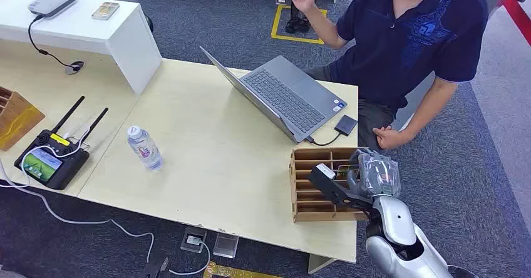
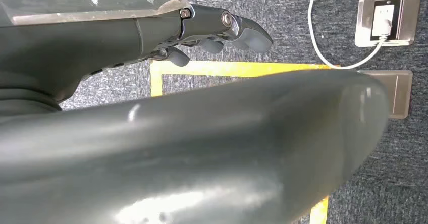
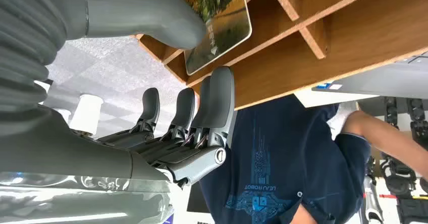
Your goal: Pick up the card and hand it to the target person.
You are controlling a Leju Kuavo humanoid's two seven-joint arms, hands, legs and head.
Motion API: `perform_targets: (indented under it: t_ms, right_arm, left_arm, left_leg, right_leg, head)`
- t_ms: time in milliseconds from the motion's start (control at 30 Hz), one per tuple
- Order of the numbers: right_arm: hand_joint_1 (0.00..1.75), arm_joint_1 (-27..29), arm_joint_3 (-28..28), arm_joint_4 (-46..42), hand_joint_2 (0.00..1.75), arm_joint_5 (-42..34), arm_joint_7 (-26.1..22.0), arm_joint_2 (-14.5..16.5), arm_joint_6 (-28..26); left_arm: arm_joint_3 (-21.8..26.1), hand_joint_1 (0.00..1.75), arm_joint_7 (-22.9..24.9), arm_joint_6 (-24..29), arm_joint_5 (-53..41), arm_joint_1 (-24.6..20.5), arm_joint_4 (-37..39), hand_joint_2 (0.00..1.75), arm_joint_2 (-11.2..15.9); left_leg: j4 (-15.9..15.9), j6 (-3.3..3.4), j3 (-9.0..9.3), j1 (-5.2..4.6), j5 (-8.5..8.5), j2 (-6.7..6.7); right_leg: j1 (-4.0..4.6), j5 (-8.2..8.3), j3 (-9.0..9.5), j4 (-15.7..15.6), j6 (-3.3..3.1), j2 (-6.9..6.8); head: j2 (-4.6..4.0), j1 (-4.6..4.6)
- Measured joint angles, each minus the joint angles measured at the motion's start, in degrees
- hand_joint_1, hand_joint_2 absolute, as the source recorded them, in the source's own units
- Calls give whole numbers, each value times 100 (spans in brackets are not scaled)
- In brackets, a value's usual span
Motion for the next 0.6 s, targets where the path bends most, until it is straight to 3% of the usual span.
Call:
perform_targets:
  t_ms: [600]
  right_arm:
    - [130, 10, 141, 2, 175, -239, 55, -5, -46]
  left_arm:
    - [0, 0, 11, -2, 0, 0, 0, 0, 0]
  left_leg:
    - [0, 0, 1, 0, 0, 0]
  right_leg:
    - [0, 0, 0, 0, 0, 0]
  head:
    - [0, 0]
